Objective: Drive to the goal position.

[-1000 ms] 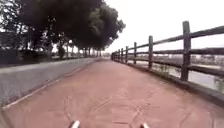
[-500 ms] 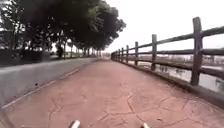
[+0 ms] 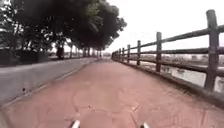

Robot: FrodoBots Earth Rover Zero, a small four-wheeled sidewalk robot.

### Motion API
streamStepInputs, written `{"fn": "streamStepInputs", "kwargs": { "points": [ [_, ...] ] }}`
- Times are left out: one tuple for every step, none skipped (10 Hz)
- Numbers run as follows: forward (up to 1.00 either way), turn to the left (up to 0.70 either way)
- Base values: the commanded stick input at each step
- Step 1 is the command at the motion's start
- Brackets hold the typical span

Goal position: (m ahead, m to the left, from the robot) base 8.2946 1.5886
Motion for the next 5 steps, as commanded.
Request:
{"fn": "streamStepInputs", "kwargs": {
  "points": [
    [0.7,0.0],
    [0.7,0.0],
    [0.7,0.0],
    [0.7,0.0],
    [0.7,0.0]
  ]
}}
